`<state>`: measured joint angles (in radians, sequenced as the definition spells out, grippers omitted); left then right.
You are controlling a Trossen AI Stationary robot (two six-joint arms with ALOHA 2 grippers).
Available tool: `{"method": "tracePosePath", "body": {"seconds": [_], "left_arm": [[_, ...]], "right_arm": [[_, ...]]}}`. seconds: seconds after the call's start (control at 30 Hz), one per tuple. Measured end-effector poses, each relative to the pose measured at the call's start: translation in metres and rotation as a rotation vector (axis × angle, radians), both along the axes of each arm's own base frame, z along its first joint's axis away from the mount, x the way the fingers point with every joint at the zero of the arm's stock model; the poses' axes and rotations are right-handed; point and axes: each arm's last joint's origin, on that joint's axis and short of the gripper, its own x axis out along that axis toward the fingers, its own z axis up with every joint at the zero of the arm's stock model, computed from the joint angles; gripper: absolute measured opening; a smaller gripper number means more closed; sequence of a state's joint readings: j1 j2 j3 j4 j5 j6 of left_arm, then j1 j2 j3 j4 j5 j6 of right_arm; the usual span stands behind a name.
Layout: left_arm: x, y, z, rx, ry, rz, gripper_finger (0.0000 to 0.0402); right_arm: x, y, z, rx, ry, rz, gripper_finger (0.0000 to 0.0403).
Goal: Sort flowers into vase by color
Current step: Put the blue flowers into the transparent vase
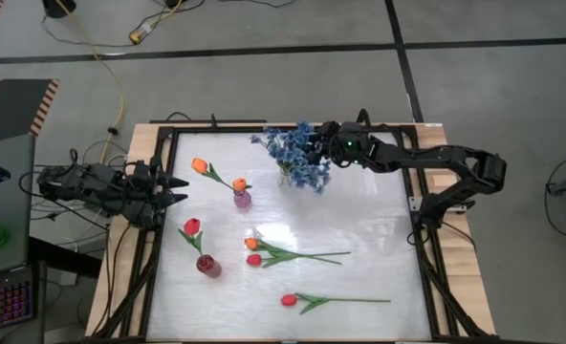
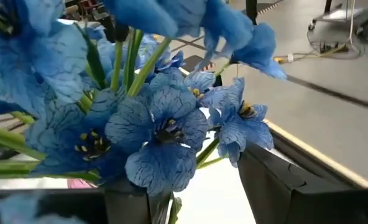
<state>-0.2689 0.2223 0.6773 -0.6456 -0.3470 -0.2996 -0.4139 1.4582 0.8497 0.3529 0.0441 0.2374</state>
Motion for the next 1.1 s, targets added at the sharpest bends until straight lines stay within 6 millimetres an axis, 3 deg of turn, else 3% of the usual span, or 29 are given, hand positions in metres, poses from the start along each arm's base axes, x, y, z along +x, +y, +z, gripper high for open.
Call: {"method": "tracePosePath", "body": {"seconds": [0.2,0.57,0.87,1.1], "left_arm": [[0.0,0.0,0.0,0.0,0.0,0.0,0.0167],[0.0,0.0,0.0,0.0,0.0,0.0,0.0167],[0.0,0.0,0.0,0.0,0.0,0.0,0.0167],[0.0,0.0,0.0,0.001,0.001,0.0,0.0167]], "right_arm": [[0.001,0.002,0.0,-0.051,0.025,0.021,0.0201],[0.011,0.024,0.003,-0.213,0.092,0.157,0.0201],[0.016,0.021,0.021,-0.176,0.114,0.138,0.0201],[0.011,0.017,0.014,-0.123,0.257,0.104,0.0201]]}}
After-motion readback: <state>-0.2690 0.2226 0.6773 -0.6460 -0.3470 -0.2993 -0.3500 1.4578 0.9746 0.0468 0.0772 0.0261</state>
